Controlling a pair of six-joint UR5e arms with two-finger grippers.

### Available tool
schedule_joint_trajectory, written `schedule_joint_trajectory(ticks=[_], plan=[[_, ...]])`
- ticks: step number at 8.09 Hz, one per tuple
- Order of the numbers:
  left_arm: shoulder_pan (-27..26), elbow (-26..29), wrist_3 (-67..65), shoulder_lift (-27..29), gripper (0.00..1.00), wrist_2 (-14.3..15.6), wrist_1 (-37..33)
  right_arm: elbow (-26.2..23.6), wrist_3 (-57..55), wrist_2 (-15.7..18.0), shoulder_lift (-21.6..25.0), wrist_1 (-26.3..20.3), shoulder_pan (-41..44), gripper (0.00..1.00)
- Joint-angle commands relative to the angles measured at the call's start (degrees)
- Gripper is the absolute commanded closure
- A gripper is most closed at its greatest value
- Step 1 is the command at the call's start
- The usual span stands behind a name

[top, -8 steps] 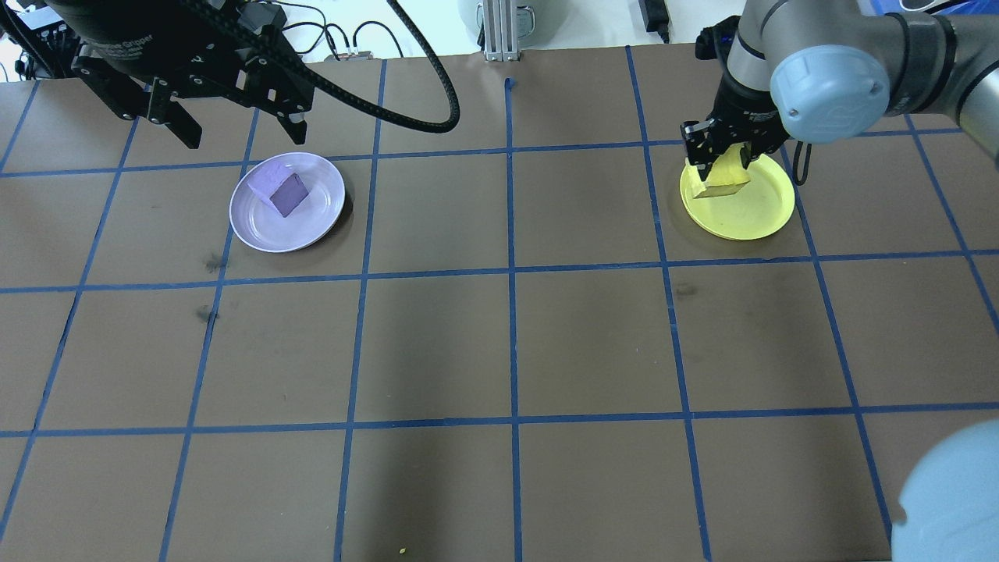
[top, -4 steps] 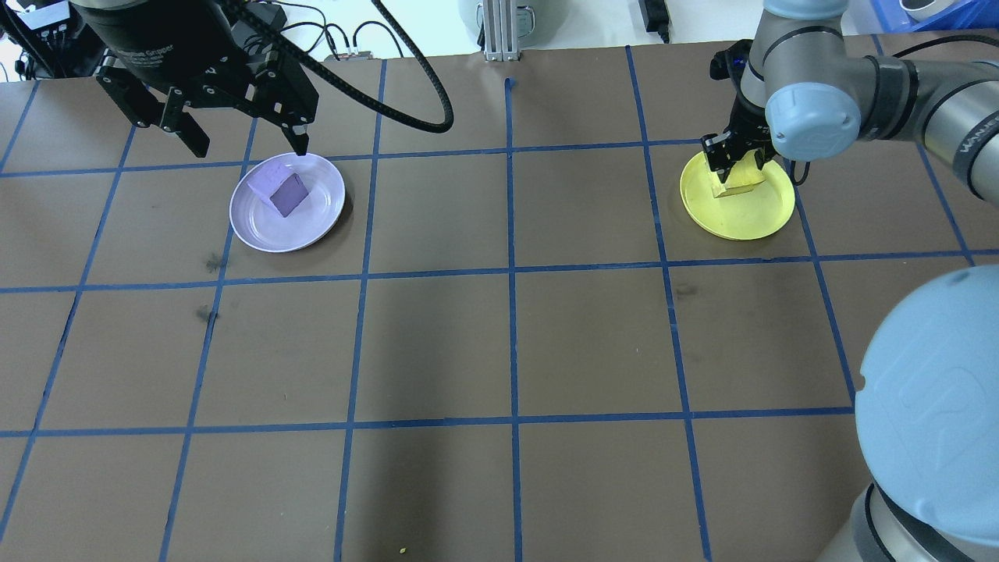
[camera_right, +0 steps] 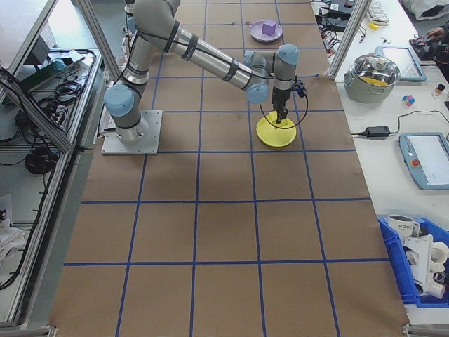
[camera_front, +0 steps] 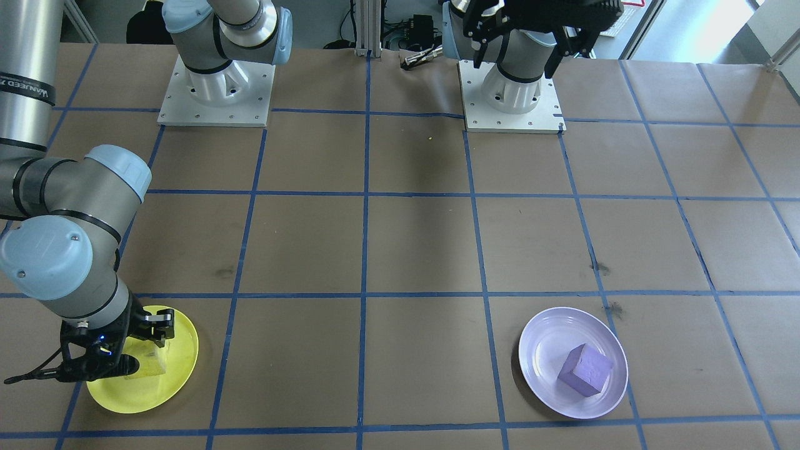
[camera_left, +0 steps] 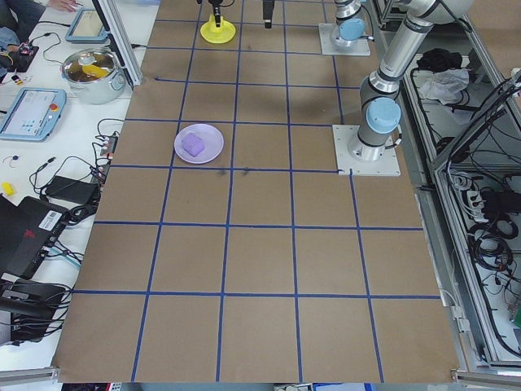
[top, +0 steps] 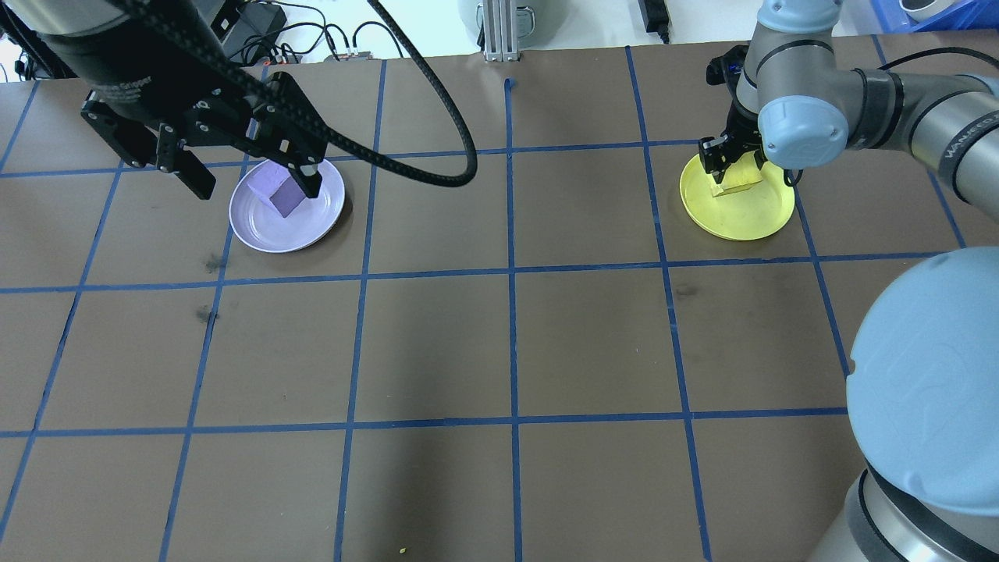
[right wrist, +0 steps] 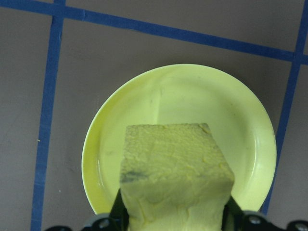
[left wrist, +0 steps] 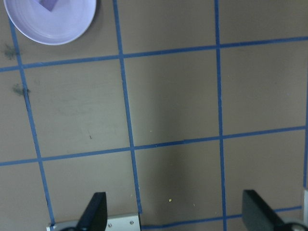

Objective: Sort blocks by color into plates

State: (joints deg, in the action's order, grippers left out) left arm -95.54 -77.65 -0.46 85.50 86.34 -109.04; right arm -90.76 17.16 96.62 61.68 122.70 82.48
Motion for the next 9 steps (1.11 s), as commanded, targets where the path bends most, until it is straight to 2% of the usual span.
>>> schedule_joint_trajectory(ticks=[1,3,4,5,6,7,8,9], plan=[[-3.3,-1.6,0.1,-4.6,0.0,-1.1,-8.8,-0.2,0.1,-0.1,4.9,-3.6,0.0,0.0],[-5.3,-1.5,-0.5,-4.7,0.0,-2.0,-16.4,-0.5,0.1,-0.6,12.5,-8.2,0.1,0.0],[-6.0,-1.4,-0.4,-4.8,0.0,-2.0,-16.5,-0.5,-1.0,-1.2,18.0,-16.5,0.2,0.0],[-6.0,-1.3,-0.8,-5.7,0.0,-2.4,-16.1,-0.5,-6.1,-1.3,23.7,-21.9,0.4,0.0],[-5.4,-1.2,-0.5,-4.2,0.0,-2.1,-14.8,-0.9,-11.2,-2.6,28.2,-26.9,0.7,0.0],[-5.4,-1.5,-0.7,-3.7,0.0,-1.6,-14.6,-2.1,-12.2,-4.8,32.0,-29.3,0.8,0.0],[-5.4,-1.4,-0.7,-3.8,0.0,-1.7,-14.6,-4.1,-15.5,-9.7,35.3,-29.5,0.9,0.0],[-5.3,-1.2,-0.5,-3.7,0.0,-1.7,-13.8,-6.8,-18.5,-13.3,38.4,-29.5,0.9,0.0]])
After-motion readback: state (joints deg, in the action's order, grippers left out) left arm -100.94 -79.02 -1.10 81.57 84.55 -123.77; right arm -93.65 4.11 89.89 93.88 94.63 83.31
